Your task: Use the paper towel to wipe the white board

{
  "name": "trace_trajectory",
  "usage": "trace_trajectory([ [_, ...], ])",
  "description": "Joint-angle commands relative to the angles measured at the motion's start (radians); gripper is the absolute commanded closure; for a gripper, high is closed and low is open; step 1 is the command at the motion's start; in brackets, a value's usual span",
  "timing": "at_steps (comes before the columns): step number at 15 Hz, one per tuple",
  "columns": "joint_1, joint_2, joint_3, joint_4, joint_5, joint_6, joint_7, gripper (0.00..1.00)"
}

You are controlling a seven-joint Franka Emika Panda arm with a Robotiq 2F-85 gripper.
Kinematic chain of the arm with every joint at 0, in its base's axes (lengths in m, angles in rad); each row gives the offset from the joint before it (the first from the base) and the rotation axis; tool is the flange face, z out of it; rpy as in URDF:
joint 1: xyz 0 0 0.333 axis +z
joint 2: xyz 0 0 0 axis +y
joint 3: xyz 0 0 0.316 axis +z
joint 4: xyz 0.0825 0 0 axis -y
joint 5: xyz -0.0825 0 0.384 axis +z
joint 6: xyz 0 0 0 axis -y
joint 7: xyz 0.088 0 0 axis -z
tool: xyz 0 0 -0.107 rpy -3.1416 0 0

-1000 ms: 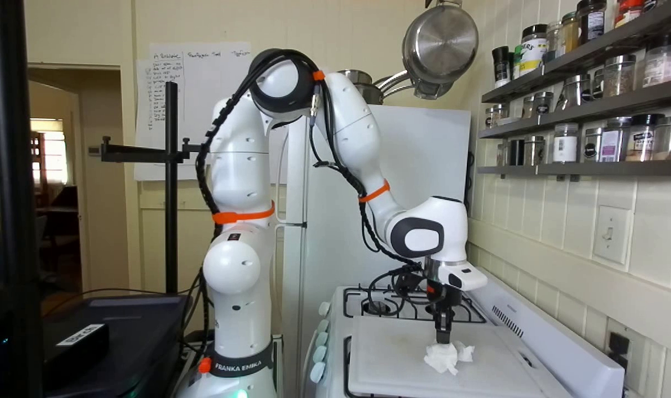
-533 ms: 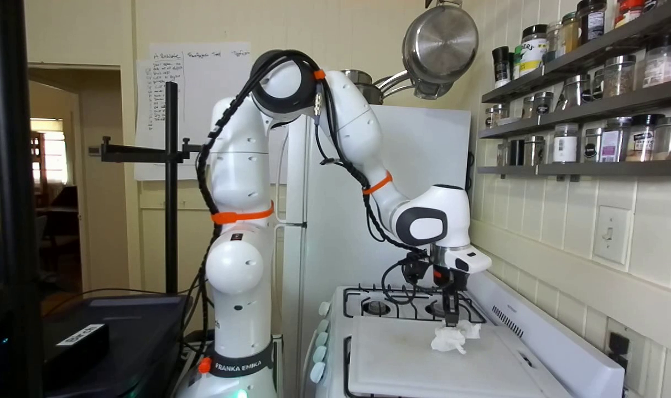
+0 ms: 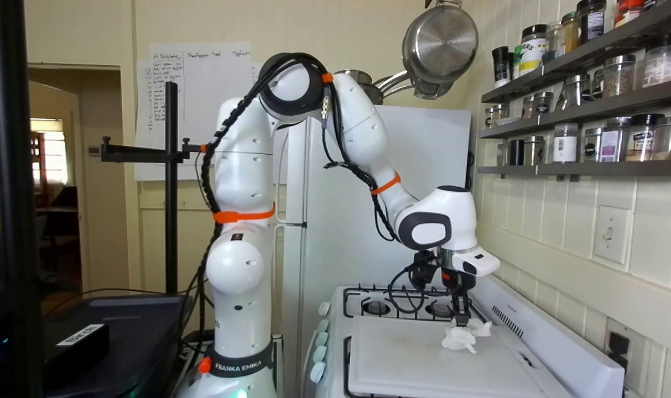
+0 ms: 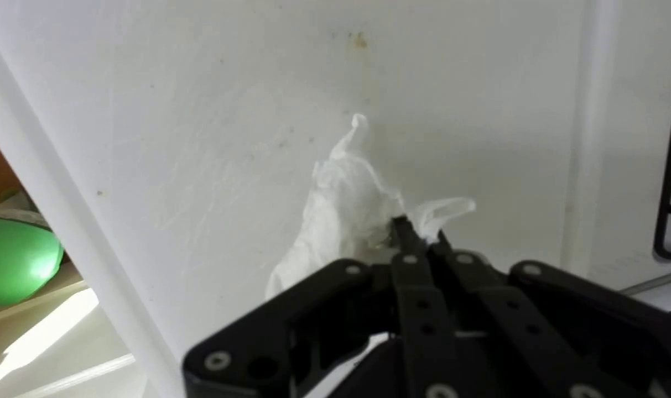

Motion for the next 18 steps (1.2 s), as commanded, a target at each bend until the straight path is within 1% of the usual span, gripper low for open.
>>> trace_trajectory([
  [1, 0.006, 0.012, -0.004, 0.002, 0.009, 0.005, -0.007, 0.96],
  [4, 0.008, 0.026, -0.004, 0.007, 0.017, 0.008, -0.008, 0.96],
  [5, 0.008, 0.026, -0.004, 0.010, 0.017, 0.008, -0.008, 0.99],
  [6, 0.007, 0.036, -0.005, -0.003, 0.015, 0.021, 0.002, 0.99],
  [9, 0.022, 0.034, 0.013, -0.031, 0.071, 0.033, -0.029, 0.99],
  [13, 0.040, -0.005, 0.038, -0.052, 0.162, -0.027, -0.097, 0.99],
  [14, 0.043, -0.014, 0.042, -0.058, 0.169, -0.035, -0.106, 0.99],
  [17, 0.057, -0.050, 0.050, -0.072, 0.239, -0.118, -0.226, 0.99],
  [18, 0.059, -0.064, 0.048, -0.076, 0.256, -0.163, -0.270, 0.99],
])
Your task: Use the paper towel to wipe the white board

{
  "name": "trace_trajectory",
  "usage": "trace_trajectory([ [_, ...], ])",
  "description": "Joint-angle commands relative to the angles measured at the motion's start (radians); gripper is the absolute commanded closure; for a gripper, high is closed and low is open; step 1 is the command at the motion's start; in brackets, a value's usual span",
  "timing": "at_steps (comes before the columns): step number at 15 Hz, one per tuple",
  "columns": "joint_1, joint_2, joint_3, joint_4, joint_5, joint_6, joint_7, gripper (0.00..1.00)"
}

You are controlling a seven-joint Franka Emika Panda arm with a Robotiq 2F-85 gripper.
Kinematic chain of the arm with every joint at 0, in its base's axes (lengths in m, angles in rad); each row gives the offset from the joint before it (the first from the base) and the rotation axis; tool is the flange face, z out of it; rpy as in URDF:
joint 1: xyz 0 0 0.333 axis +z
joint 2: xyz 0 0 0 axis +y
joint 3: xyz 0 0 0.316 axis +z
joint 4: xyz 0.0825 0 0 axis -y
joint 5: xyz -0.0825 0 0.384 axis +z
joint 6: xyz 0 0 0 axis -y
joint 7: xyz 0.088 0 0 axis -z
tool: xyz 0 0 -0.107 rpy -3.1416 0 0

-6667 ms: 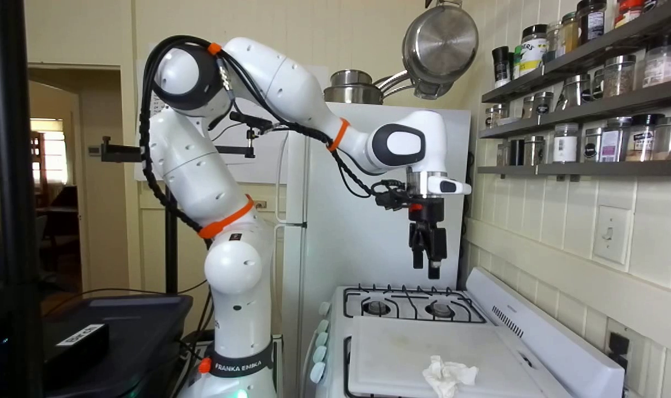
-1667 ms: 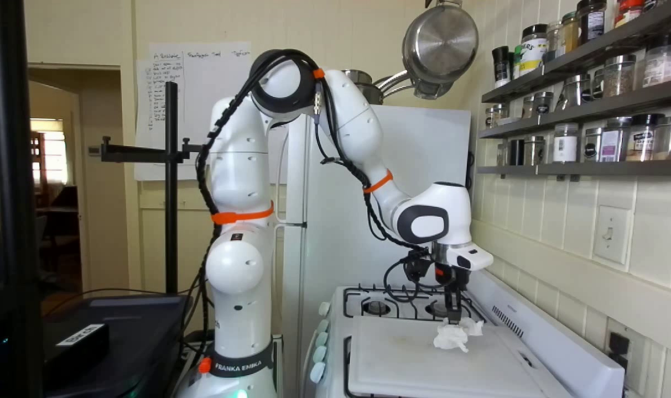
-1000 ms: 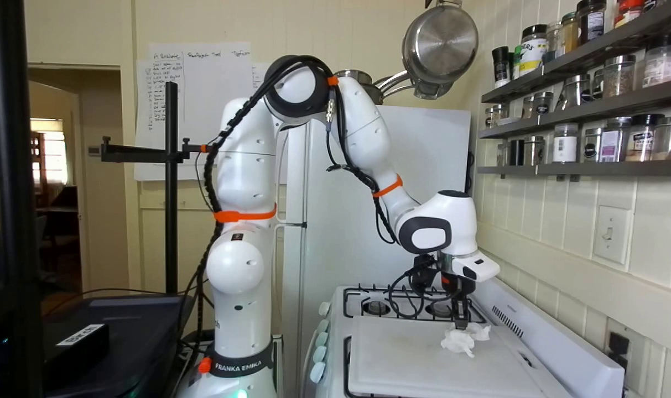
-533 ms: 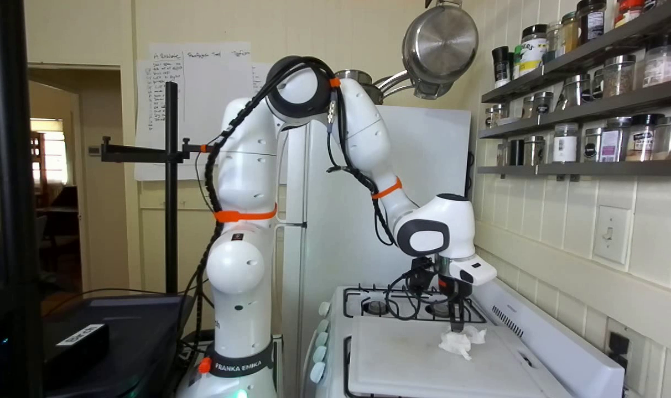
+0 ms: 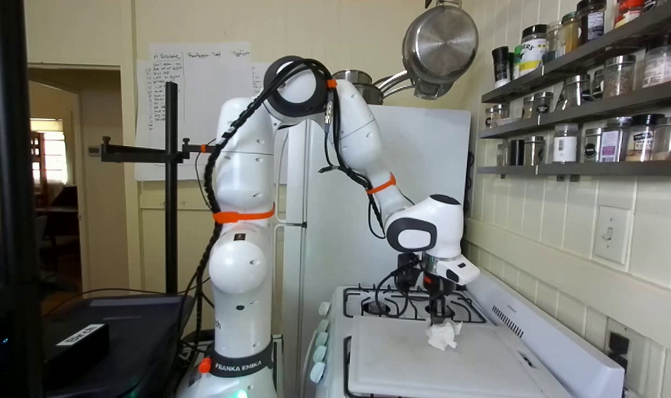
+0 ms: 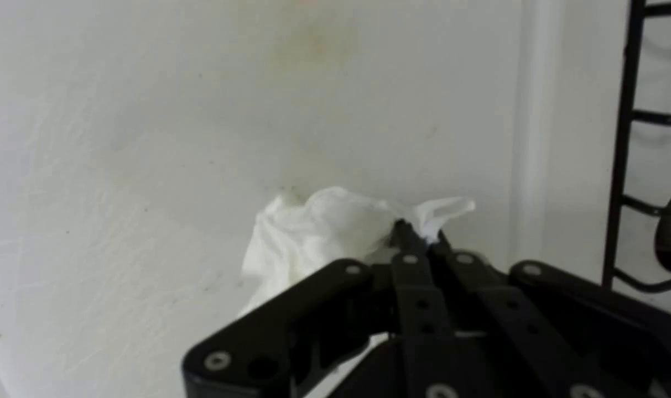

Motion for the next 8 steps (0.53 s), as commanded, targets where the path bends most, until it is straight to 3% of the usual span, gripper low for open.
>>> trace_trajectory([
  [1, 0.016, -0.079, -0.006, -0.039, 0.089, -0.151, -0.166, 0.99],
  [5, -0.006, -0.087, -0.027, -0.060, -0.042, -0.228, -0.145, 0.99],
  [8, -0.033, -0.029, -0.041, -0.069, -0.180, -0.129, -0.057, 0.99],
])
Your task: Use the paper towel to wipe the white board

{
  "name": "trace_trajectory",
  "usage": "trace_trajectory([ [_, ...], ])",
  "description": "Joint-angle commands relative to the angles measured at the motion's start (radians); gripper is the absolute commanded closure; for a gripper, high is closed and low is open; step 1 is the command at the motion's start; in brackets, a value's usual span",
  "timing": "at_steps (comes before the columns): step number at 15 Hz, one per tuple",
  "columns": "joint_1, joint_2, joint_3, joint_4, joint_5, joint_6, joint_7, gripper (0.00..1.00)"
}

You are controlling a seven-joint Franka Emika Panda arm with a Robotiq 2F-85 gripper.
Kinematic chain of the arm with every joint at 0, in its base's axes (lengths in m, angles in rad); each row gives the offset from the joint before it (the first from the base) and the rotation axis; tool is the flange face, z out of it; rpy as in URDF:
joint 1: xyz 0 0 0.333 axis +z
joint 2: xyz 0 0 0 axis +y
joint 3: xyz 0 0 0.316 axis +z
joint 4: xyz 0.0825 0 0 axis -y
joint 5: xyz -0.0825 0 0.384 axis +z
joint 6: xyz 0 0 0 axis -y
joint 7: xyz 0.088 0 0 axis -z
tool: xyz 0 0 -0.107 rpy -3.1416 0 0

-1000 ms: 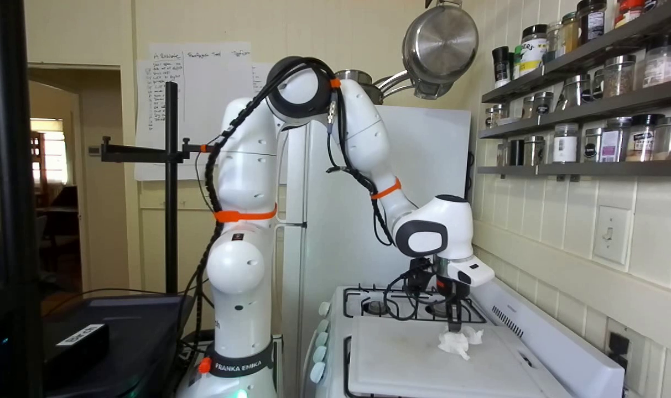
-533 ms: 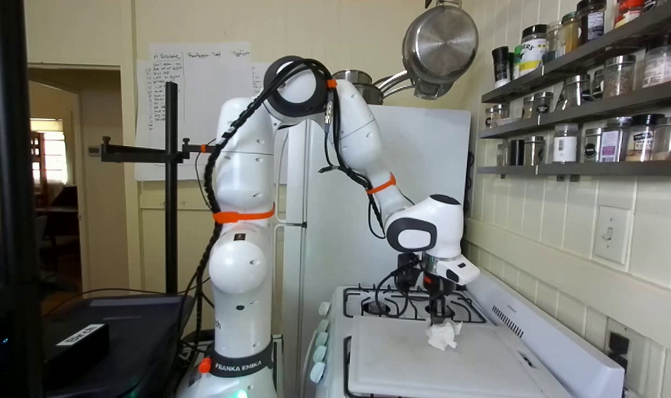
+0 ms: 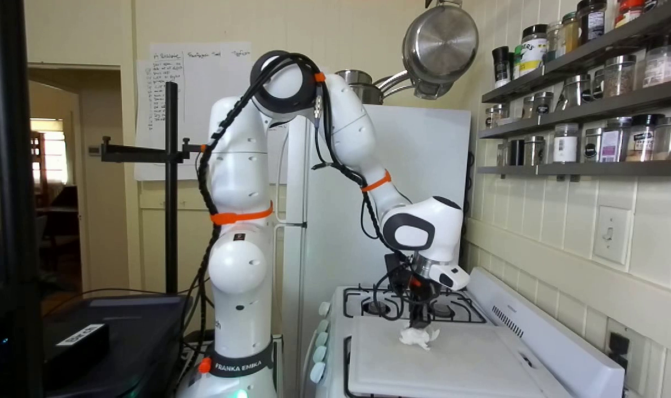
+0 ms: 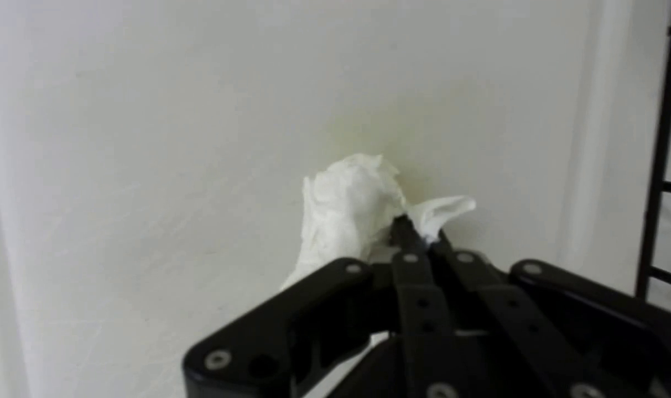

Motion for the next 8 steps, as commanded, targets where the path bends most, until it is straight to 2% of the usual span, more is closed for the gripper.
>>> trace_trajectory([
  [1, -0.028, 0.051, -0.016, -0.024, -0.143, 0.115, 0.090, 0.99],
  [4, -0.024, 0.112, -0.012, -0.020, -0.187, 0.261, 0.149, 0.99],
  [8, -0.006, 0.142, 0.003, -0.023, -0.169, 0.419, 0.210, 0.99],
])
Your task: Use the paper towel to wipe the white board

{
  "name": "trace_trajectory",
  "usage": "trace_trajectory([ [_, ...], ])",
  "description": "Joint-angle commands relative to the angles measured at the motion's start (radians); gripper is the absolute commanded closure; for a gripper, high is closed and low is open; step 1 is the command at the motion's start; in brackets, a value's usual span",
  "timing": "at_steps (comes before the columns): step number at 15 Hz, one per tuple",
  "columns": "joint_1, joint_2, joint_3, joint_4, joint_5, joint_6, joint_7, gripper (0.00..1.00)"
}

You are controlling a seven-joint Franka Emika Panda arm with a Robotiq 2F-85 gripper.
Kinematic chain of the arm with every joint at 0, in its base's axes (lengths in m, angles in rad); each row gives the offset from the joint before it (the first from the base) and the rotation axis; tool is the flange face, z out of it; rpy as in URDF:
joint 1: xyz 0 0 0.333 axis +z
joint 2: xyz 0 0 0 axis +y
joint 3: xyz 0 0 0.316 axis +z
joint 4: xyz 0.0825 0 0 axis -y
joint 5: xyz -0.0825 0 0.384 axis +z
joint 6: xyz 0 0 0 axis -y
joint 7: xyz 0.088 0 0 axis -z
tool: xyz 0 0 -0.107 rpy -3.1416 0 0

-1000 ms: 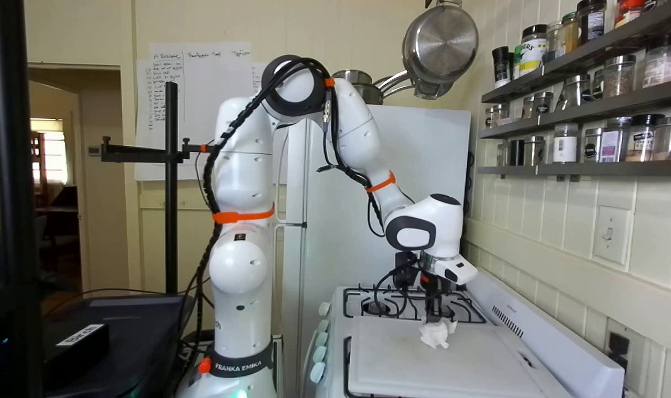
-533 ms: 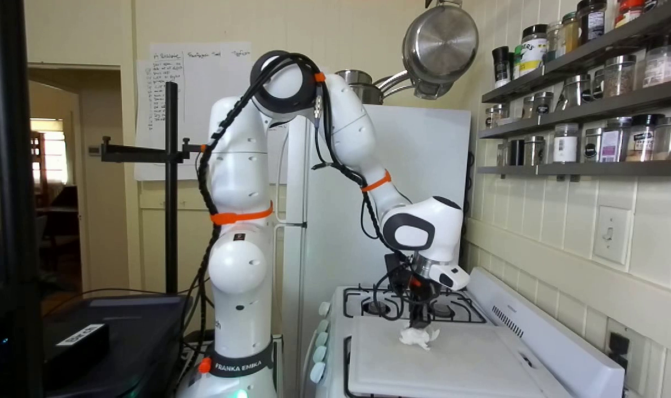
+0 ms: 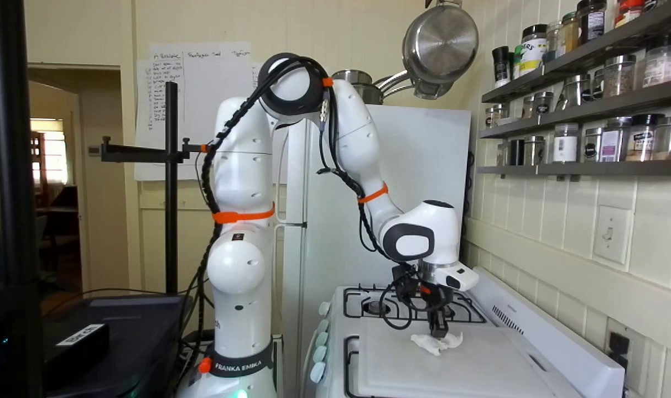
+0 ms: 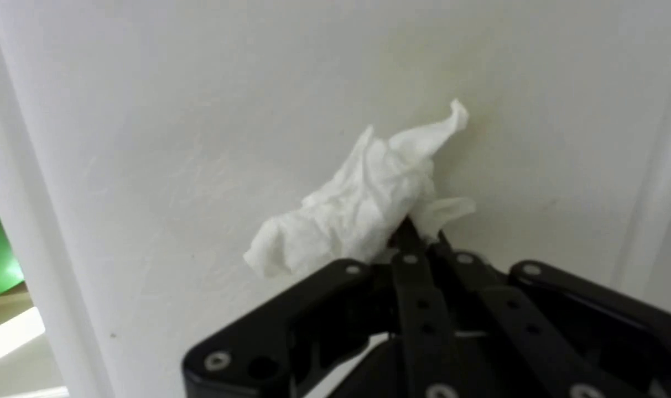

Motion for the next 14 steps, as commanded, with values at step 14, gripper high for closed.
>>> trace_trajectory([
  [14, -0.004, 0.088, -0.015, 0.062, 0.017, -0.042, 0.018, 0.99],
])
